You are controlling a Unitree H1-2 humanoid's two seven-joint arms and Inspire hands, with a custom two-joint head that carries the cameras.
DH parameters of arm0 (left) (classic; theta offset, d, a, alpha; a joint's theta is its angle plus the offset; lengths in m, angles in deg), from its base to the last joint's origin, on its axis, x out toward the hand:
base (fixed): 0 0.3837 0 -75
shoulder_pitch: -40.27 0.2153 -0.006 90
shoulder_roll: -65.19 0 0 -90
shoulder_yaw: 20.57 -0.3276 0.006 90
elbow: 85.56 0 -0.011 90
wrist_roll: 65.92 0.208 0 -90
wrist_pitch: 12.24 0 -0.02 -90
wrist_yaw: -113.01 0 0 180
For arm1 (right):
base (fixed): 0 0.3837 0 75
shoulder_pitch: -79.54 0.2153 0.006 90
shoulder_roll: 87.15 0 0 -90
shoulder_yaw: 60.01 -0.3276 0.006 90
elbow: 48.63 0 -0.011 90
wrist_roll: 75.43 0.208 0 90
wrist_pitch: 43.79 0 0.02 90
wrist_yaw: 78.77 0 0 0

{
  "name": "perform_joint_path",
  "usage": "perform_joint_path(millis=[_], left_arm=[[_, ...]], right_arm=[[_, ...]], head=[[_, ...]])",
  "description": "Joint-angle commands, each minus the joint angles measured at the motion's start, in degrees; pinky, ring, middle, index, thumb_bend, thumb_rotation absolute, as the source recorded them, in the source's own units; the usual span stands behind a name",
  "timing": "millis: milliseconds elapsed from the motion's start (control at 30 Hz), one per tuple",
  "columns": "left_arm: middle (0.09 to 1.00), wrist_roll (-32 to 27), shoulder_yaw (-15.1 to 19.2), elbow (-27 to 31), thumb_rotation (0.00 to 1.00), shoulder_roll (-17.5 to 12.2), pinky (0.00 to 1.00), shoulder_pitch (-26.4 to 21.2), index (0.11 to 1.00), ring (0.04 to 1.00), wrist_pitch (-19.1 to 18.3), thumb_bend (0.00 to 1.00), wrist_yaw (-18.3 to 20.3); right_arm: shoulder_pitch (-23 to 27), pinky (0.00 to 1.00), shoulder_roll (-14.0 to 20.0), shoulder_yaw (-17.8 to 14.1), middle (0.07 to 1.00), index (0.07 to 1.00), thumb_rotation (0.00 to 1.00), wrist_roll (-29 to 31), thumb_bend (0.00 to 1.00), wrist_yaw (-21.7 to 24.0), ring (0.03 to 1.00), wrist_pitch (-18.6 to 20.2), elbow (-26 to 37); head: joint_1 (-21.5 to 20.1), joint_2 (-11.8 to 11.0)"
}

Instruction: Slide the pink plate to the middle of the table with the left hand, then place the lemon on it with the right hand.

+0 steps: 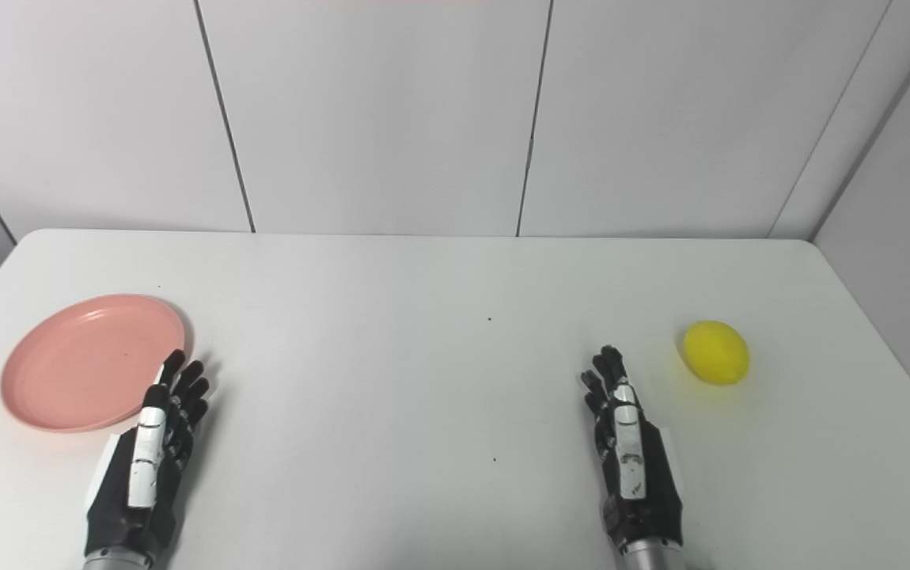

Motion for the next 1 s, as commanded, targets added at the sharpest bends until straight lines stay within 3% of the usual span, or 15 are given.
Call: perform_joint_path(millis=[0,267,400,467,600,967], left_arm=[[0.976,0.5,-0.4,1.9,1.0,-1.3,1.0,3.2,1.0,0.98,0.6,0.58,0.3],[0.976,0.8,-0.7,1.9,1.0,-1.1,1.0,3.2,1.0,0.98,0.6,0.57,0.3],[0.972,1.4,-1.4,1.3,1.0,-0.1,1.0,3.2,1.0,0.979,1.3,0.57,0.0],[0.966,2.4,-2.2,0.4,1.0,0.8,1.0,3.2,1.0,0.975,2.4,0.58,-0.5],[0.95,4.6,-4.0,-1.0,1.0,2.2,1.0,3.1,0.988,0.961,3.9,0.59,-2.4],[0.926,7.6,-7.5,-2.5,1.0,3.5,0.99,2.9,0.966,0.939,5.3,0.57,-6.3]], right_arm=[[-0.4,1.0,0.2,0.0,0.969,0.959,0.96,0.3,0.76,0.4,0.955,1.5,-0.1],[-0.4,1.0,0.7,-0.2,0.971,0.963,0.98,0.6,0.75,1.0,0.956,1.3,-0.4],[-0.4,1.0,1.7,-1.0,0.979,0.968,0.98,1.8,0.75,1.9,0.968,1.1,-0.8],[-0.5,1.0,2.6,-1.6,0.983,0.973,0.99,2.8,0.75,2.4,0.973,1.4,-0.9],[-0.3,1.0,4.4,-2.7,0.989,0.978,1.0,4.1,0.76,3.7,0.983,0.5,-2.5],[0.2,1.0,5.7,-4.6,0.978,0.964,0.97,6.3,0.75,5.3,0.976,-0.3,-4.6]], head=[[0.0,0.0],[1.3,-0.3],[5.7,-0.9],[10.2,-1.9],[13.5,-3.0],[17.3,-4.6]])
